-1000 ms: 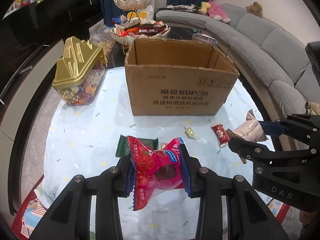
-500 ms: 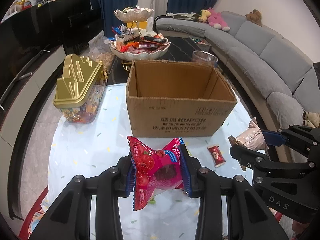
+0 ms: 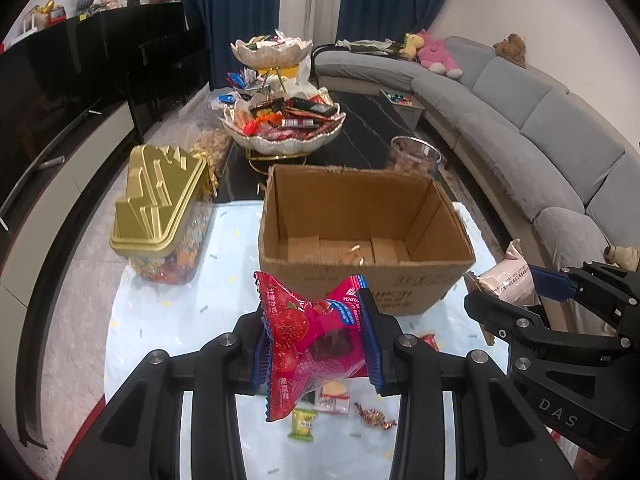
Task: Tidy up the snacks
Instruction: 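Lift and carry the red-pink bag and beige bag over the cardboard box with both tools, then open both grippers to drop the two bags into the box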
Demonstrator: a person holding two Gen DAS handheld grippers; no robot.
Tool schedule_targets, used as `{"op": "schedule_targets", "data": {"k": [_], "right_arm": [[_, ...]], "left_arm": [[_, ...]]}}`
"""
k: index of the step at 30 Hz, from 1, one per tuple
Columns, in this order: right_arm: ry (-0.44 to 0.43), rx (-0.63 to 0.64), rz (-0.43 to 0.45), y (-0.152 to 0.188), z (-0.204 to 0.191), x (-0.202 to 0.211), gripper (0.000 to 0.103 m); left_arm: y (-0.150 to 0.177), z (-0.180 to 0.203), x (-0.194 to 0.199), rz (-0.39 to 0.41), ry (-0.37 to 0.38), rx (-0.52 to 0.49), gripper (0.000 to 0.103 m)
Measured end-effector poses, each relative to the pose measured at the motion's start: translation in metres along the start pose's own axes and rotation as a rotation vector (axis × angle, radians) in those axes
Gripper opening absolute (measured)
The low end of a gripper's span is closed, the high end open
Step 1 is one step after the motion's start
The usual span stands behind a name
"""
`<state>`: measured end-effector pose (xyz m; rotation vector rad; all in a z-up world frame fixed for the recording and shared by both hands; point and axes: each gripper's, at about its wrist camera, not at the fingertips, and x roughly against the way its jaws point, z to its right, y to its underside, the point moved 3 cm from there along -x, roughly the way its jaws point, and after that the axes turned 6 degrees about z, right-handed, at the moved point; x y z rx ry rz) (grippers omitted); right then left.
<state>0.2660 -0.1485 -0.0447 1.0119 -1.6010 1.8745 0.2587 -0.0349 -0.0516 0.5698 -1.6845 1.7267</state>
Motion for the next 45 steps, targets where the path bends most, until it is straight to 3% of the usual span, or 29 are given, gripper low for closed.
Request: {"op": "schedule_targets", "data": {"k": [15, 45], "right_arm": [[0.041, -0.046, 0.041, -0.044, 0.019, -0.010, 0.046], [0.052, -0.076, -0.022, -0.073, 0.037, -0.073, 0.046]], "left_arm": [[-0.040, 0.000, -0.022, 0.010, -0.004, -0.039, 0.038], [-0.075, -0.002, -0.102, -0.060, 0.000, -0.059, 0.038]]}}
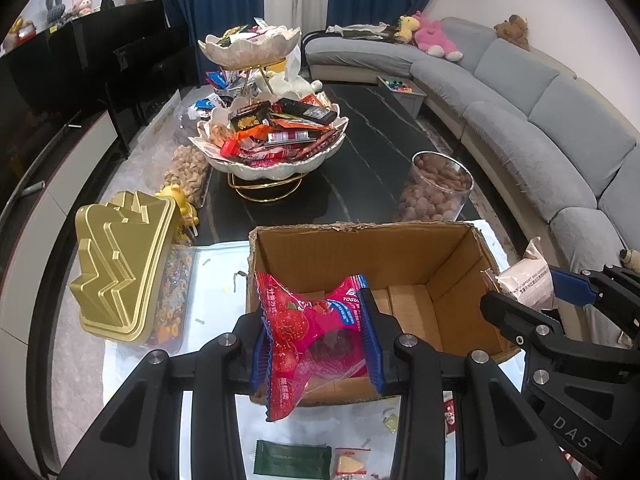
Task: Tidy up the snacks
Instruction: 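Open both grippers to drop the two bags into the box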
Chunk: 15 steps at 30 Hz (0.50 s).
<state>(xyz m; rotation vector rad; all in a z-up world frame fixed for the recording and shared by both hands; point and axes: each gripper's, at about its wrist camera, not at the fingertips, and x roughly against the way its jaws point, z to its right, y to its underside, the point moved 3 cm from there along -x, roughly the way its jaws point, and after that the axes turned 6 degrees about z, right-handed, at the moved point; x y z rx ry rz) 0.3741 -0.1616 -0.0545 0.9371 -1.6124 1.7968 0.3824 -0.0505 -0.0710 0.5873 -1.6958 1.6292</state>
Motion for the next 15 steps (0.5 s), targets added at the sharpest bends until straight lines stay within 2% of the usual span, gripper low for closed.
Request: {"op": "schedule_targets", "data": {"k": [15], "right_arm": [[0.006, -0.001, -0.007, -0.004, 0.001, -0.011, 0.050]], "left_arm": [[0.001, -0.002, -0.014, -0.014, 0.005, 0.011, 0.039]]}}
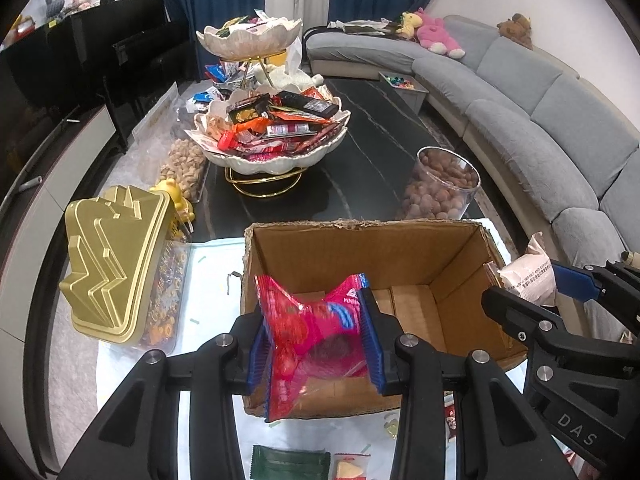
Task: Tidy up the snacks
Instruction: 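Open both grippers to drop the two bags into the box, then withdraw both tools from the box back toward the remaining snacks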
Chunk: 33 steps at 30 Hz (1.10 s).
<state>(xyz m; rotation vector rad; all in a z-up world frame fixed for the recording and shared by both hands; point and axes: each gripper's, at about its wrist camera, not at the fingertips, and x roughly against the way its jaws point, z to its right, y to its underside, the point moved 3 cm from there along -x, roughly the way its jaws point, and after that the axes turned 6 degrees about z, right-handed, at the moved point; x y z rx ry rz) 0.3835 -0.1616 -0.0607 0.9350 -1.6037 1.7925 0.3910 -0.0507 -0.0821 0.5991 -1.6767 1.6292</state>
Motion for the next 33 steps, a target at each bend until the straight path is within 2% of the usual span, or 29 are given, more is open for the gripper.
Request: {"op": "schedule_targets", "data": {"k": [3, 5, 8, 10, 22, 33], "right_arm": [[0.003, -0.003, -0.003, 0.001, 0.002, -0.002, 0.055], [0.013, -0.009, -0.005, 0.002, 0.004, -0.002, 0.065], [0.029, -0.017, 0.004, 0.003, 0.007, 0.001, 0.075], [0.041, -0.017, 0.003, 0.003, 0.008, 0.002, 0.078], [0.052, -0.032, 0.040, 0.011, 0.014, 0.025, 0.078], [0.065, -0.048, 0.050, 0.032, 0.013, 0.048, 0.078]], "left_arm": [[0.001, -0.001, 0.001, -0.001, -0.005, -0.006, 0.053], [0.001, -0.003, 0.002, 0.005, -0.020, -0.006, 0.065], [0.002, -0.005, 0.004, 0.007, -0.033, -0.012, 0.067], [0.002, -0.006, 0.005, 0.010, -0.040, -0.017, 0.069], [0.009, -0.005, 0.028, 0.030, -0.057, -0.021, 0.071], [0.026, -0.003, 0.054, 0.053, -0.073, -0.027, 0.071]]}}
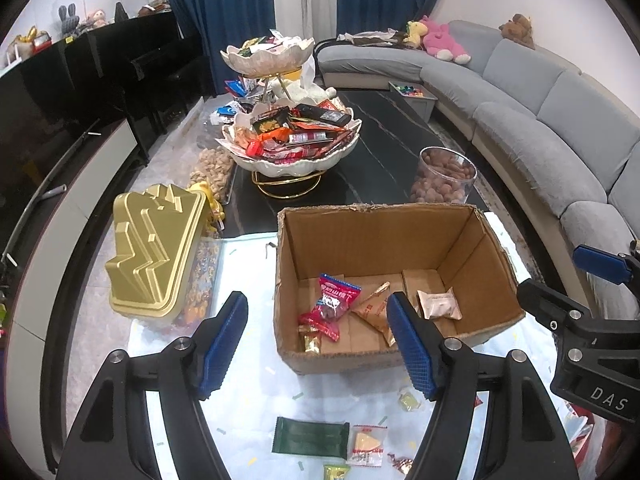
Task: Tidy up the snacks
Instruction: 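Withdraw both tools from the box back toward the remaining snacks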
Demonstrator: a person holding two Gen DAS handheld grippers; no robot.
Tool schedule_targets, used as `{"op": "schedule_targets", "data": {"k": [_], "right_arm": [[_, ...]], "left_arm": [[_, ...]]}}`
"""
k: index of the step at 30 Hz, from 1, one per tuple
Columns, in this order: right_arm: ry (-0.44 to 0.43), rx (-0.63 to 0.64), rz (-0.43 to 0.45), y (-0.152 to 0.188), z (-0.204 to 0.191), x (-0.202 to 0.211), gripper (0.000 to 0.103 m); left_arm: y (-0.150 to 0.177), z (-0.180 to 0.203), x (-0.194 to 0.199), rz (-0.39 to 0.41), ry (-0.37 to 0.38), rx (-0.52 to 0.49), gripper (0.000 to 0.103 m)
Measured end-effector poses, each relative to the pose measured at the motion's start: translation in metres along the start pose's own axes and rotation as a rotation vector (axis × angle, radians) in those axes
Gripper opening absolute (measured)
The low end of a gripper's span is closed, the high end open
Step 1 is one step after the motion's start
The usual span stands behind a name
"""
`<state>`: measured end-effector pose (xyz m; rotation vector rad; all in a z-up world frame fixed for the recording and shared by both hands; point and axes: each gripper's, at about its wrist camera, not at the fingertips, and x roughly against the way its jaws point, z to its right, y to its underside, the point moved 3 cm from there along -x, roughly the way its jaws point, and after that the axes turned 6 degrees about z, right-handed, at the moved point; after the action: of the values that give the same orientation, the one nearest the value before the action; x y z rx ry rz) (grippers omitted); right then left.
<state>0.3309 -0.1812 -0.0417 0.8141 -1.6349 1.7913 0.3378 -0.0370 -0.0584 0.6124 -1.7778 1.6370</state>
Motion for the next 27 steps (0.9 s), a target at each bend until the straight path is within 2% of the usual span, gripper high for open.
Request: {"op": "schedule_targets", "data": {"k": [17, 20, 27], "right_arm": [[-0.021, -0.016, 0.017, 0.044, -0.008, 0.032, 0.078], [-0.019, -0.005, 0.031, 0.052, -0.012, 0.038, 0.084], [-0.026, 0.012, 0.052, 0.067, -0.019, 0.048, 0.084]], "left_arm": [[0.047, 0.000, 0.037, 0.013, 0.000, -0.002, 0.077], [0.057, 0.002, 0.041, 0.012, -0.002, -0.012, 0.077], [0.076, 0.002, 0.047, 0.002, 0.002, -0.015, 0.077]]}}
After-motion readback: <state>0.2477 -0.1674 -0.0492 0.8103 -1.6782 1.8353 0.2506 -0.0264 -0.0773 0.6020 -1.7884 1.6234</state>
